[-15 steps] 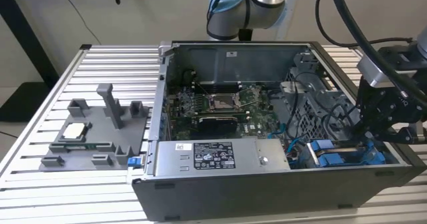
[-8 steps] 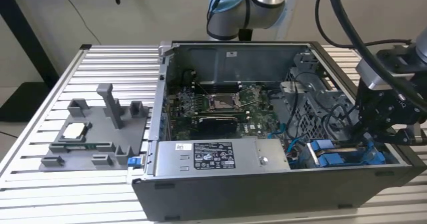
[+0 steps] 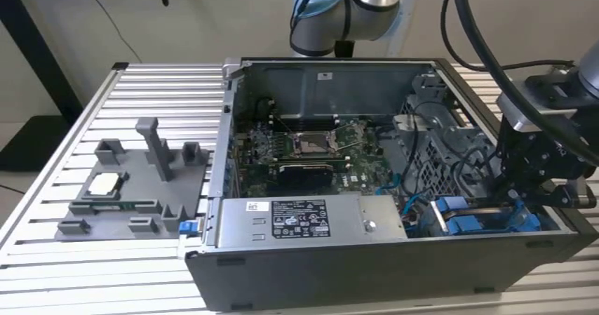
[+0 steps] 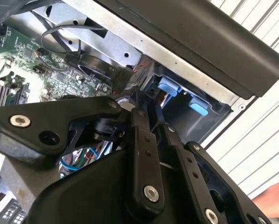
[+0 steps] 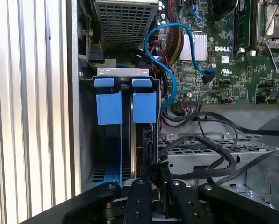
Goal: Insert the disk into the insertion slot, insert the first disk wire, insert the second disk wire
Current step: 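Insert the first disk wire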
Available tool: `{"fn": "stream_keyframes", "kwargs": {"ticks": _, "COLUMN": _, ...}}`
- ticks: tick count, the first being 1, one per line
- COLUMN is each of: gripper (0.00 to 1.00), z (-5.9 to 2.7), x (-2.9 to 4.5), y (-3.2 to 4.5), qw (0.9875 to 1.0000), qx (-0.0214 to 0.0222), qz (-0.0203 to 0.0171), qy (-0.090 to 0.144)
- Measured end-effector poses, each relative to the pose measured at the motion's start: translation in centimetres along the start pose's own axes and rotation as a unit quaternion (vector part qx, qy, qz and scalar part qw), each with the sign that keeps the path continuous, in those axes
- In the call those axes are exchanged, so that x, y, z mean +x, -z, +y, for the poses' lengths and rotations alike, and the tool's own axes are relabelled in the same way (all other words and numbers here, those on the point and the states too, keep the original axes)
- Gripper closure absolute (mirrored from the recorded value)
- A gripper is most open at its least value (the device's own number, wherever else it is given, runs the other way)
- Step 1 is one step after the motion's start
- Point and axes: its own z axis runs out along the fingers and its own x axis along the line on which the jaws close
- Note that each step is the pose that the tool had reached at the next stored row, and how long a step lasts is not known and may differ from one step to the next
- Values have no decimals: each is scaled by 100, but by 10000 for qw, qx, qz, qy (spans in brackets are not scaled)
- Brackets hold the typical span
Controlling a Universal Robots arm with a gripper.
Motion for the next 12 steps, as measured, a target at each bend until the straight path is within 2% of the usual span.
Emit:
{"fn": "stream_keyframes", "kwargs": {"ticks": 4, "gripper": 79, "z": 0, "x": 11, "y": -26, "qw": 10000, "qx": -6, "qz": -4, "qy": -3}}
{"fn": "stream_keyframes", "kwargs": {"ticks": 5, "gripper": 73, "z": 0, "x": 9, "y": -15, "qw": 10000, "qx": -17, "qz": -3, "qy": -5}}
{"fn": "stream_keyframes", "kwargs": {"ticks": 8, "gripper": 73, "z": 1, "x": 2, "y": 46, "qw": 10000, "qx": -55, "qz": -3, "qy": -9}}
{"fn": "stream_keyframes", "kwargs": {"ticks": 12, "gripper": 73, "z": 1, "x": -9, "y": 125, "qw": 10000, "qx": -67, "qz": -2, "qy": -11}}
